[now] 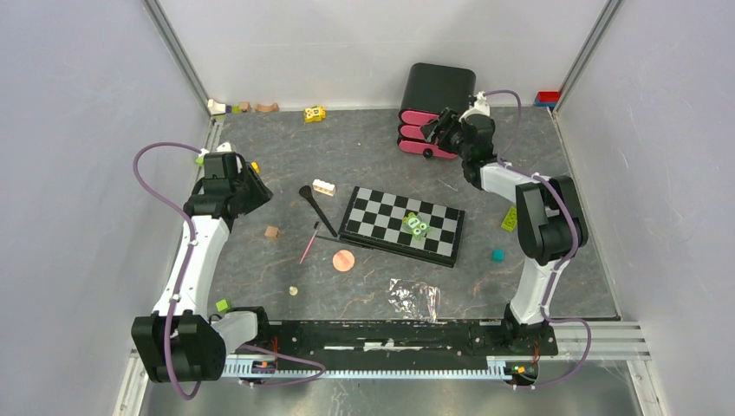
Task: Organize the makeup
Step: Close the drawer in the storage box, then open the drawer in the storage box.
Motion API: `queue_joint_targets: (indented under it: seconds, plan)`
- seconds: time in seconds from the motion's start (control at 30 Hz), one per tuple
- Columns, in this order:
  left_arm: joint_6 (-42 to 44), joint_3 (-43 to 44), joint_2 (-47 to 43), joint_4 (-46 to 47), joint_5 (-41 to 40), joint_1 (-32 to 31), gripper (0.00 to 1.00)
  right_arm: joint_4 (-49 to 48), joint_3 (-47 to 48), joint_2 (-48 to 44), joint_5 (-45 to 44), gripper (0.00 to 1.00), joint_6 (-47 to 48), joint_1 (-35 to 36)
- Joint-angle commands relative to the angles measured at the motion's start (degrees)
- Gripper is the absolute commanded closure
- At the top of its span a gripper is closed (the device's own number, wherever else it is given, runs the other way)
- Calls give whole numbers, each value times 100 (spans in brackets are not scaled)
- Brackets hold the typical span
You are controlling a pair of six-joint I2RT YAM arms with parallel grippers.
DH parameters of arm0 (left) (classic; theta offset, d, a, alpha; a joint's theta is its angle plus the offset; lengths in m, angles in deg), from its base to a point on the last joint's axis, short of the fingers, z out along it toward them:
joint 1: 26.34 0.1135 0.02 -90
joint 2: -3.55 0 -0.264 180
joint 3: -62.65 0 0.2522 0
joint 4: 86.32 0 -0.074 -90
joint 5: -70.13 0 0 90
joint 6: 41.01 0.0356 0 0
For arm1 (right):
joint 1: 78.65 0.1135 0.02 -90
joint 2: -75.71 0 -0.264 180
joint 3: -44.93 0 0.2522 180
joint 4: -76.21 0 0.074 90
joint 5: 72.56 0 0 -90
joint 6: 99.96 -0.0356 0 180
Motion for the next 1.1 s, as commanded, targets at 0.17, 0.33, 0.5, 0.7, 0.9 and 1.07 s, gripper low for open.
queue_joint_targets:
  seconds: [0.17, 0.33, 0.5, 0.7, 0.9, 1.07]
  plan:
    - [79, 4, -87, 196, 147, 59, 57, 94, 642, 232, -59, 29, -269, 0]
    - [79, -3, -113, 191, 145, 67, 57, 246, 897, 301, -231, 33, -335, -3]
    - [75, -4, -114, 193, 146, 81, 57, 424, 1098, 399, -278, 41, -294, -7]
    - [66, -13, -113, 214, 178, 95, 57, 314, 897, 300, -307, 61, -228, -14]
    - [68, -22, -106, 207, 187, 95, 57, 102, 462, 31, -209, 68, -300, 3]
    - [67, -22, -106, 218, 210, 94, 57, -172, -45, -278, -140, 69, -443, 53]
